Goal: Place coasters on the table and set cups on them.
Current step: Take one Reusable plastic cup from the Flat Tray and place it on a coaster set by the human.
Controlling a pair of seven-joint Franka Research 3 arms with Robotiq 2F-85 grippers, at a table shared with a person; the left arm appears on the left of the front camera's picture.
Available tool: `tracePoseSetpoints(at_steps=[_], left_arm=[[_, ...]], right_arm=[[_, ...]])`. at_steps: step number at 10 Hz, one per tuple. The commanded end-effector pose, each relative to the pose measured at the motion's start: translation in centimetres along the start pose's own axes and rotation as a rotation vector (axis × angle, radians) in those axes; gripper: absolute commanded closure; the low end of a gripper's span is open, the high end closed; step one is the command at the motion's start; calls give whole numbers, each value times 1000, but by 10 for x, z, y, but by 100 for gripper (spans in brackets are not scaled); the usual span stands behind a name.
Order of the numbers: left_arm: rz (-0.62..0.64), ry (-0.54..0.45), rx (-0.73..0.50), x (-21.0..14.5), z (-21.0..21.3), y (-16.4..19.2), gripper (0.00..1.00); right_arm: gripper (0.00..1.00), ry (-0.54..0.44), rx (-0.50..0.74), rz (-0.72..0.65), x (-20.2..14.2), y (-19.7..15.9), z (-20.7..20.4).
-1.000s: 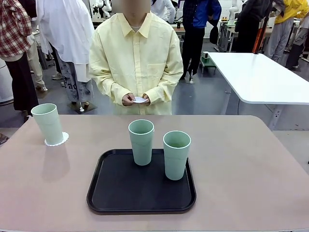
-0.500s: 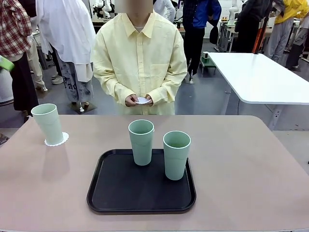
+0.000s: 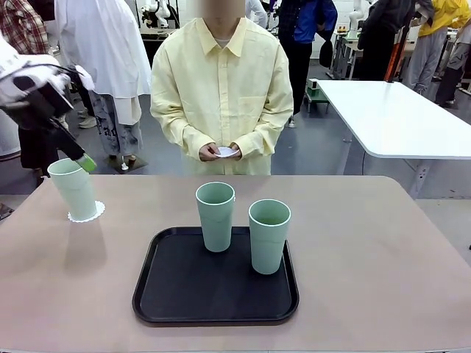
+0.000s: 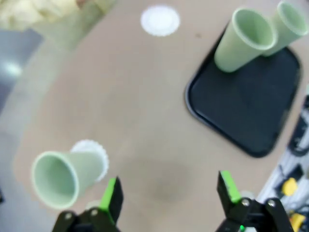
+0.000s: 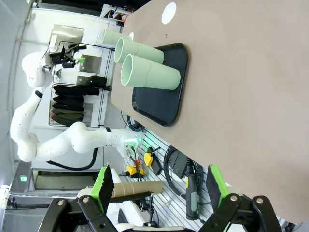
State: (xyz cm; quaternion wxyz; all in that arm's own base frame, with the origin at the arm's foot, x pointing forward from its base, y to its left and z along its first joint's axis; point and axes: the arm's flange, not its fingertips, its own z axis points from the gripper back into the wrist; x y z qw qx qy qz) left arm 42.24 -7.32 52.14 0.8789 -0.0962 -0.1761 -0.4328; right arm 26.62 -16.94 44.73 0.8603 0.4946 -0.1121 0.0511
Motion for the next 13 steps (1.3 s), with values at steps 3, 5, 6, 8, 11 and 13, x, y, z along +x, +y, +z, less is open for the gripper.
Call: tracePoseSetpoints(at_steps=[3, 5, 6, 8, 11, 13], left_arm=[[-16, 68, 46, 18, -39, 5, 0], [-38, 54, 20, 15, -40, 2, 0], [-38, 54, 20, 15, -40, 2, 0], [-38, 54, 20, 15, -40, 2, 0], [-174, 57, -22, 21, -62, -5, 0], [-366, -93, -141, 42, -82, -17, 0]], right_arm=[[0, -13, 22, 12, 2, -1, 0], [0, -13, 22, 12, 2, -1, 0], [0, -13, 22, 12, 2, -1, 0], [0, -13, 22, 12, 2, -1, 0], [0, -13, 22, 12, 2, -1, 0], [0, -13, 22, 12, 2, -1, 0]])
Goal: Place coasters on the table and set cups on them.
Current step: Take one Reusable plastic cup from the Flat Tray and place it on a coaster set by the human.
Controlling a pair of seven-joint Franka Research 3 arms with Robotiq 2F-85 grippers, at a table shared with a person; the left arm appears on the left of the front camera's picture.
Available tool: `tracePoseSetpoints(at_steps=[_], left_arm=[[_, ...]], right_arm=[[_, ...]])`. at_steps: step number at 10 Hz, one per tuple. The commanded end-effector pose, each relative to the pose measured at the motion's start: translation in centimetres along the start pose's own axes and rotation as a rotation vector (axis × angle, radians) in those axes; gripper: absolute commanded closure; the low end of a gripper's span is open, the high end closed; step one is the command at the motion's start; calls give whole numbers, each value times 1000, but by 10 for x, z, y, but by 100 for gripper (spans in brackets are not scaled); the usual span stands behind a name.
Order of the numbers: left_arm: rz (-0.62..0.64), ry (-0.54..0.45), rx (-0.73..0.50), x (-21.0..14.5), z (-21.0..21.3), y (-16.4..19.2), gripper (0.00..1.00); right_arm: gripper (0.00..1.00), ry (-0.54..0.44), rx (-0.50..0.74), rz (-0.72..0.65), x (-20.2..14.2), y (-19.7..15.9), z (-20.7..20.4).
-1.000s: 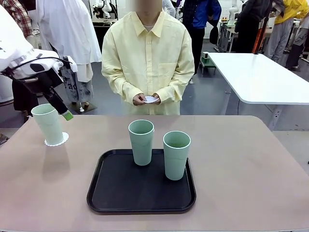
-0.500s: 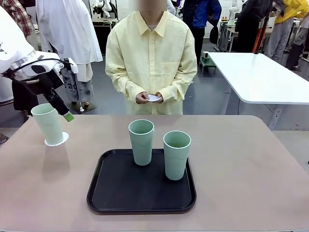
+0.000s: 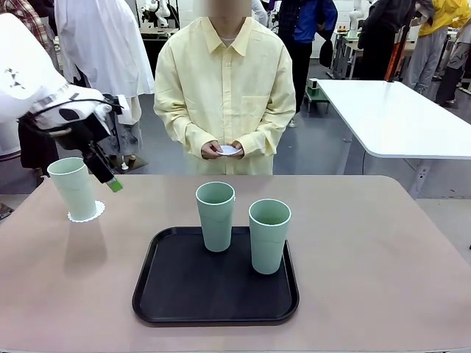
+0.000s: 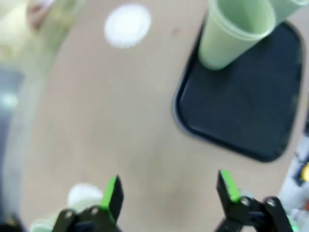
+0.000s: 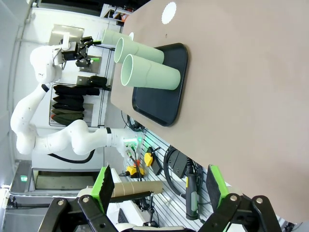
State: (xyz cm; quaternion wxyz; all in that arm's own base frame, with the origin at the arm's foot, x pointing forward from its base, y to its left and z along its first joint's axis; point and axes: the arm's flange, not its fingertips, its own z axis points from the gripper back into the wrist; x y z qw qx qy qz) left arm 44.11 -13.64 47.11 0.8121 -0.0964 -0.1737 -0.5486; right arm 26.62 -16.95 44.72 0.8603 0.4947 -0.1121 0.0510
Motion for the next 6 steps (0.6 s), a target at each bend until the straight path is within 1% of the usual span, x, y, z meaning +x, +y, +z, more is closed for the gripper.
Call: tracePoseSetpoints(at_steps=[1, 2, 3, 4, 5, 6], left_arm=[[-180, -177, -176, 12, -15, 10, 0], [-226, -223, -229, 10, -24, 12, 0], [-271, -268, -290, 8, -30, 22, 0], [-288, -343, -382, -2, -42, 31, 0], [-296, -406, -420, -9, -54, 34, 0], [-318, -469, -440, -6, -67, 30, 0]], right_arm=[[0, -13, 21, 12, 2, -1, 0], [0, -13, 21, 12, 2, -1, 0], [0, -13, 21, 12, 2, -1, 0], [0, -13, 21, 12, 2, -1, 0], [0, -13, 21, 12, 2, -1, 0], [0, -13, 21, 12, 2, -1, 0]])
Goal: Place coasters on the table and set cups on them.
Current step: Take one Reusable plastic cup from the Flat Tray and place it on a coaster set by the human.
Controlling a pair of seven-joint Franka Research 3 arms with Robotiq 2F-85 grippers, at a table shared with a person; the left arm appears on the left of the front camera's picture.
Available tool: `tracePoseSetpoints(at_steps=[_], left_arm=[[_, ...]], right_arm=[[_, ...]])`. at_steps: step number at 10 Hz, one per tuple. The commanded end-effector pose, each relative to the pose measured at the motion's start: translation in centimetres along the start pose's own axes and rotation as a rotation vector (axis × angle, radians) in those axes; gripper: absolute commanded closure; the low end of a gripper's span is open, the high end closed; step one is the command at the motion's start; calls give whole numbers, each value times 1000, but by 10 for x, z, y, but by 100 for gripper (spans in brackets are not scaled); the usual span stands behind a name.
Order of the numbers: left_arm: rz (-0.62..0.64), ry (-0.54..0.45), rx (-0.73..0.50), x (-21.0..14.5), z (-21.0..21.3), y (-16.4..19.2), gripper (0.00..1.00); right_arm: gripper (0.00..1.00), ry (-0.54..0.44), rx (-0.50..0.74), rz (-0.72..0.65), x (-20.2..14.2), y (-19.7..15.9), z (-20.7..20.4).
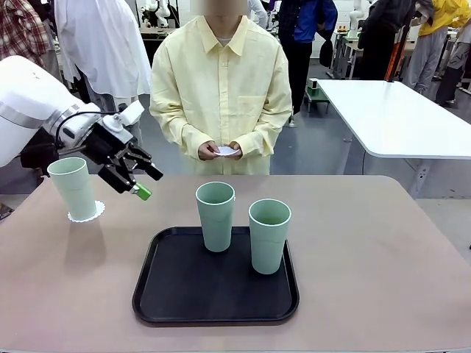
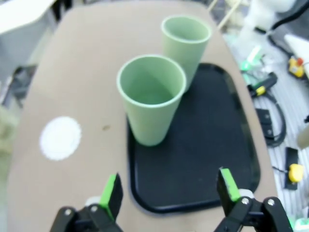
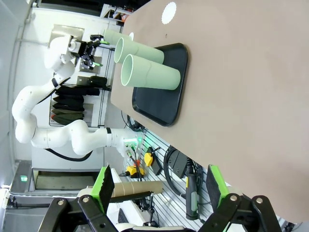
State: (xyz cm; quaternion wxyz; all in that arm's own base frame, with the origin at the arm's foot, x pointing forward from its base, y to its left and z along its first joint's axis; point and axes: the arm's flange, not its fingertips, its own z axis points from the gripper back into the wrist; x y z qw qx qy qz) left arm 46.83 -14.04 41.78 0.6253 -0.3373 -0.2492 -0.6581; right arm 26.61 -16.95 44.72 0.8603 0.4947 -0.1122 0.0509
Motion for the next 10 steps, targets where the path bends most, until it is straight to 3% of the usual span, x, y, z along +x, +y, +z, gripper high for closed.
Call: tracePoseSetpoints(at_steps=[1, 8, 9, 10], left_arm=[[6, -89, -55, -11, -21, 11, 0], [2, -50, -38, -13, -9, 4, 0], [5, -67, -31, -14, -11, 6, 0], [-97, -165, 67, -12, -15, 0, 0]], right_arm=[[0, -13, 21, 12, 2, -1, 0], [0, -13, 21, 12, 2, -1, 0], [0, -13, 21, 12, 2, -1, 0], [0, -13, 21, 12, 2, -1, 0]])
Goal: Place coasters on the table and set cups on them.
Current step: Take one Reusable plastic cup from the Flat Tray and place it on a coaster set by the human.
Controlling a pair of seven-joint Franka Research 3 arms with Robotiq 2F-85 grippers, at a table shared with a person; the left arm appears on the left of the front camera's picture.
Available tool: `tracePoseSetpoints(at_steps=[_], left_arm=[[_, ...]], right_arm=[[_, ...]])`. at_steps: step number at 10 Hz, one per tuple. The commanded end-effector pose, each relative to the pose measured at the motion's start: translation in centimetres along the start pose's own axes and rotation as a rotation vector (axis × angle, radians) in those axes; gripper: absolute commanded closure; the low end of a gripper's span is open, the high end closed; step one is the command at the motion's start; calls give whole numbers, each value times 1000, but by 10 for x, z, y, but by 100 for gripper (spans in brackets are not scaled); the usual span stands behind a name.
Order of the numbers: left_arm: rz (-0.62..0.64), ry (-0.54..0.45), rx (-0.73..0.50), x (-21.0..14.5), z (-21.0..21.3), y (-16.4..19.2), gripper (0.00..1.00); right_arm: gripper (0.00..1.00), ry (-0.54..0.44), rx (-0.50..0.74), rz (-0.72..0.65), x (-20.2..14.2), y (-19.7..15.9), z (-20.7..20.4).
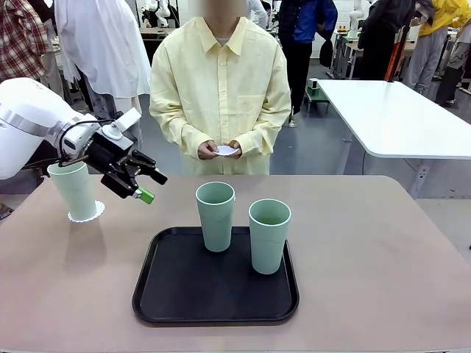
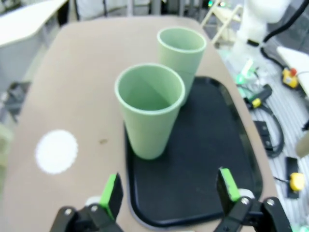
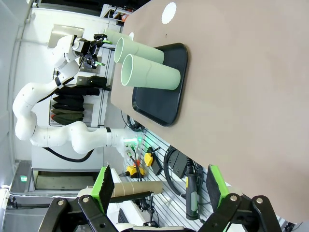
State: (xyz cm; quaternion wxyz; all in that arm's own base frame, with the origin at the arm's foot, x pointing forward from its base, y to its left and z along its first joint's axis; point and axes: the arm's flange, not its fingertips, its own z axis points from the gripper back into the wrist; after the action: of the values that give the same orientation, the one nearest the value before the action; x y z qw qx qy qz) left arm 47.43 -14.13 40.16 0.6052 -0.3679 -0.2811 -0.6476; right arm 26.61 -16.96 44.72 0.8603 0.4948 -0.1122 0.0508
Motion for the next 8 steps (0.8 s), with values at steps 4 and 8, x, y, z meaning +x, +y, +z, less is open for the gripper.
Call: tracePoseSetpoints(at_steps=[4, 8], left_arm=[[-145, -280, 242, -49, -34, -32, 0], [-62, -359, 221, -82, -58, -13, 0]], right_arm=[[0, -13, 21, 12, 2, -1, 0], [0, -13, 21, 12, 2, -1, 0]])
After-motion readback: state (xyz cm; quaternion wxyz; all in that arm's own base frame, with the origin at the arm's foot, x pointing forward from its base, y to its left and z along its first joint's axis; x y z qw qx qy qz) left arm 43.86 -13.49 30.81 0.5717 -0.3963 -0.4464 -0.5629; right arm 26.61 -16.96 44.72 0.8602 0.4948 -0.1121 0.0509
